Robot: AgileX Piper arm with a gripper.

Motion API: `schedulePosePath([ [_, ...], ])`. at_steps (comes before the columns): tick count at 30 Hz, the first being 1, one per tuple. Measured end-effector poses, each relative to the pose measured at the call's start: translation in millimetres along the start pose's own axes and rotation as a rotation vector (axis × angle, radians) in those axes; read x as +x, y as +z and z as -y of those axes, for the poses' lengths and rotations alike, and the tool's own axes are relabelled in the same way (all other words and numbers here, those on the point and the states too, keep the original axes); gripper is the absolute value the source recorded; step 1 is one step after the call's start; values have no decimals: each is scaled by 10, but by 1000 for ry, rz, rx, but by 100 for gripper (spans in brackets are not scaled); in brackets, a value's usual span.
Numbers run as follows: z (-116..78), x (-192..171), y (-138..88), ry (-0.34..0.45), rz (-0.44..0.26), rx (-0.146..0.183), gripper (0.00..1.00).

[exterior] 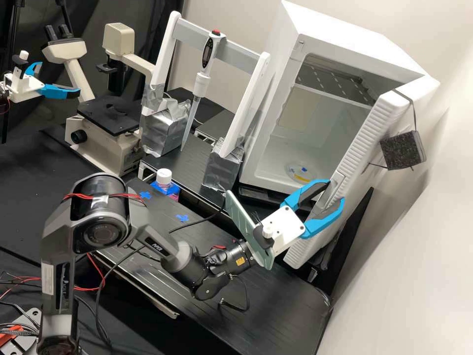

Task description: Open the door

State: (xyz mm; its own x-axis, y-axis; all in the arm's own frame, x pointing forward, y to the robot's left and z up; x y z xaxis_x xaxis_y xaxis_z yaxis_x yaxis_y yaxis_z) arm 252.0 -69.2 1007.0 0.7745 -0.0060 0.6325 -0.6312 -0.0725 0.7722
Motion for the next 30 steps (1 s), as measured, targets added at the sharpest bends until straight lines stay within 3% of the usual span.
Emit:
schedulePosePath([
  [4, -7, -1, 4, 2, 1, -15, 0],
  [5, -9, -6, 1, 4, 2, -14, 100],
  [10, -20, -101, -36, 4, 14, -38, 100],
  [14, -76, -330, 19, 3, 83, -39, 100],
  [17, -107, -550, 42, -44, 164, 10, 100],
  [19, -113, -728, -87, -95, 169, 61, 100],
  [21, -68, -892, -277, -150, 126, 87, 100],
  [26, 190, -1187, -862, -349, -144, 63, 100],
  [30, 399, -1370, -1143, -463, -290, 112, 100],
])
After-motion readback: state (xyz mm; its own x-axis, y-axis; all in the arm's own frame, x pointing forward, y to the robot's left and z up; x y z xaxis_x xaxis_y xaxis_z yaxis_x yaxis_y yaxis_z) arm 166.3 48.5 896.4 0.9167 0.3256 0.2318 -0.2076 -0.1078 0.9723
